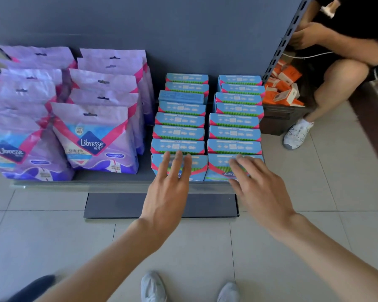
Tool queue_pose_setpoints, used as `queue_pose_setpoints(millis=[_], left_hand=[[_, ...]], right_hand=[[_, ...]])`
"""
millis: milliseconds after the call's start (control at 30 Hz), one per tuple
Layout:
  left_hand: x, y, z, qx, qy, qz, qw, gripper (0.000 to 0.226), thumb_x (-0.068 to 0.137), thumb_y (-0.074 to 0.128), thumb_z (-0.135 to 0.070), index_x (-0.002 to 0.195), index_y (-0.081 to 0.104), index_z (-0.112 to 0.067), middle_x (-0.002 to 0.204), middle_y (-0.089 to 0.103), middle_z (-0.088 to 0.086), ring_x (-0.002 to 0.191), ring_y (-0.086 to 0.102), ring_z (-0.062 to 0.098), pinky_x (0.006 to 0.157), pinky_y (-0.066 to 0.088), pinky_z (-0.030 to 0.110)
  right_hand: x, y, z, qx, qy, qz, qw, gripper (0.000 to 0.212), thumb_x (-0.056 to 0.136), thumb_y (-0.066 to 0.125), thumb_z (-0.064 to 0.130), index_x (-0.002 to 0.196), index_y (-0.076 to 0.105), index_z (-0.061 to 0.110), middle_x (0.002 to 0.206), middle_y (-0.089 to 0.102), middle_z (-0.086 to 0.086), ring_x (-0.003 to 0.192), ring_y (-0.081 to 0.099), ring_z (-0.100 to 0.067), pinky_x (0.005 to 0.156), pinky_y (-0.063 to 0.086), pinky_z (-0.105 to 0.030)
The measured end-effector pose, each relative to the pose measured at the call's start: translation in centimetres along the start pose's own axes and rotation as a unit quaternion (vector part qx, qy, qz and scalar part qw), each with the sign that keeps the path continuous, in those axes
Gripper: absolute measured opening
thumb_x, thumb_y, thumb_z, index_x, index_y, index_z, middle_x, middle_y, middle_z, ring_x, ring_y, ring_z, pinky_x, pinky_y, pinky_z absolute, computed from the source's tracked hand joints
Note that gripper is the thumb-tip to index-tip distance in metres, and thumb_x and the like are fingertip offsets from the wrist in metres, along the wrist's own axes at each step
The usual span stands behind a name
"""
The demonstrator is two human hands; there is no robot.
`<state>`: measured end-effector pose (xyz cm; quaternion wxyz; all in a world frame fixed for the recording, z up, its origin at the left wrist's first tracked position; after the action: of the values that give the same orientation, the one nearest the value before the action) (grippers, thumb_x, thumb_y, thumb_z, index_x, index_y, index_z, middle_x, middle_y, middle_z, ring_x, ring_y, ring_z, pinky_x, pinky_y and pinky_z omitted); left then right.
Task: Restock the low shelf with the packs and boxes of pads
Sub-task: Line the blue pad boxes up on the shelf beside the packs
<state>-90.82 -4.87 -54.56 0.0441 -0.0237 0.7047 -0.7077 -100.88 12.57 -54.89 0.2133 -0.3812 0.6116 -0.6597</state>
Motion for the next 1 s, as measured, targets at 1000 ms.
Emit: queue_pose_setpoints(millis=[1000], left_hand=[[8.9,-2.9,3.0,-0.119,-0.06,0.0,0.991,0.058,0.099,0.034,-0.033,0.15,0.022,-0.009,0.158,0.019,0.005,0.147,0.016,0.02,0.116,0.019,0.026]], right_hand=[[8.9,-1.2,-2.6,0.112,0.116,0.136,0.978,0.059,0.097,0.034,0.05,0.141,0.043,0.01,0.149,0.039,-0.004,0.138,0.034,-0.019,0.106,0.036,-0.031]])
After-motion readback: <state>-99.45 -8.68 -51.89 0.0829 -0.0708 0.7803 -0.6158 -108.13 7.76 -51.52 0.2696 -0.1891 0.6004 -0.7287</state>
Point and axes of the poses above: each hand's wrist, its own x-axis towards the middle knuckle, its own y-axis out of the palm, z = x × y, the point moved 1 cm from there along x, towards the middle knuckle
